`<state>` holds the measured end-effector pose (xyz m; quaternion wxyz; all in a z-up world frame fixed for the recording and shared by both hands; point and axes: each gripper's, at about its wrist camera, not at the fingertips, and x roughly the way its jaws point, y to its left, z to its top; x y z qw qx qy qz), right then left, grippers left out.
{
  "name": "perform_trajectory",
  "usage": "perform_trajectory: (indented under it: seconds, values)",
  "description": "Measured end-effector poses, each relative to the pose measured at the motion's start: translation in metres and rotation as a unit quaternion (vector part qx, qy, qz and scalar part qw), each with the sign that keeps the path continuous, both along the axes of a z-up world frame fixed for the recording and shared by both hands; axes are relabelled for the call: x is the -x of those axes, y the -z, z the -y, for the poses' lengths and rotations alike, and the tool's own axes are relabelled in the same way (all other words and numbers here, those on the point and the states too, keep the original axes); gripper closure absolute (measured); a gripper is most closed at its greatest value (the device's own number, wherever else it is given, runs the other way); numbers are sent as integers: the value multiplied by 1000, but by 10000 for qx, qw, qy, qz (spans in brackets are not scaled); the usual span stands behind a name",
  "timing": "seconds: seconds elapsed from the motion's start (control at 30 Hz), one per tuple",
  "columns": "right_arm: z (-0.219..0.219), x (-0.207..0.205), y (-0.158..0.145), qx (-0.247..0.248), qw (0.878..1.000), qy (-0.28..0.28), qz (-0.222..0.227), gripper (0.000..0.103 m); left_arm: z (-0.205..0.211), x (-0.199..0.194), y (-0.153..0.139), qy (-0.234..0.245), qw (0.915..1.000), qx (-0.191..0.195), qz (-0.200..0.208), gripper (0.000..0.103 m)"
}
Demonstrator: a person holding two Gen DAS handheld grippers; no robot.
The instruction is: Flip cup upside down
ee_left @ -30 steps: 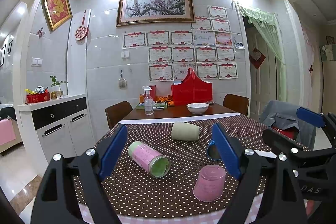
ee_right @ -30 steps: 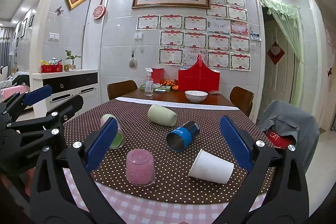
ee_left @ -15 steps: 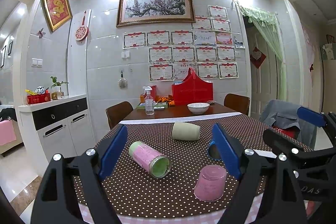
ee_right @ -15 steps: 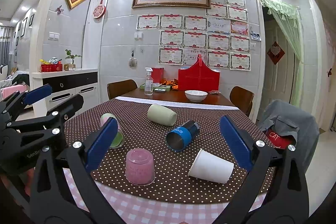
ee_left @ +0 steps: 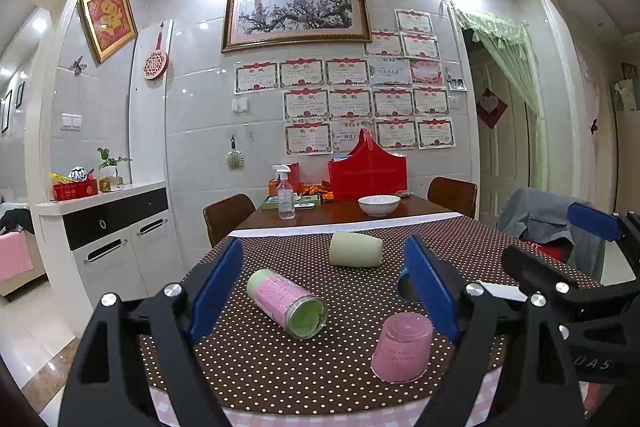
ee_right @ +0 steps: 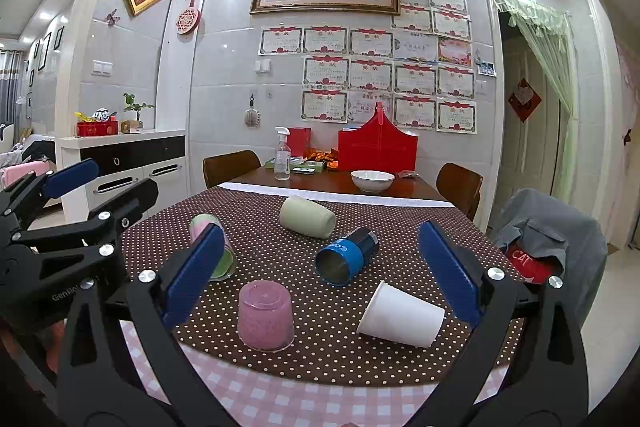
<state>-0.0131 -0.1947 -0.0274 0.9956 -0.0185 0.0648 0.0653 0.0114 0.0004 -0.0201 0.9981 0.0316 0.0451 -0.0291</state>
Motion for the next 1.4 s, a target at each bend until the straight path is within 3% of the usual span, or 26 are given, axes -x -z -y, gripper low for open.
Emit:
perform_trajectory:
  seconds: [1.4]
  values:
    - [7,0,6,7,10000,5,-34,7,-2,-2,0,13,10000,-21,-4,21]
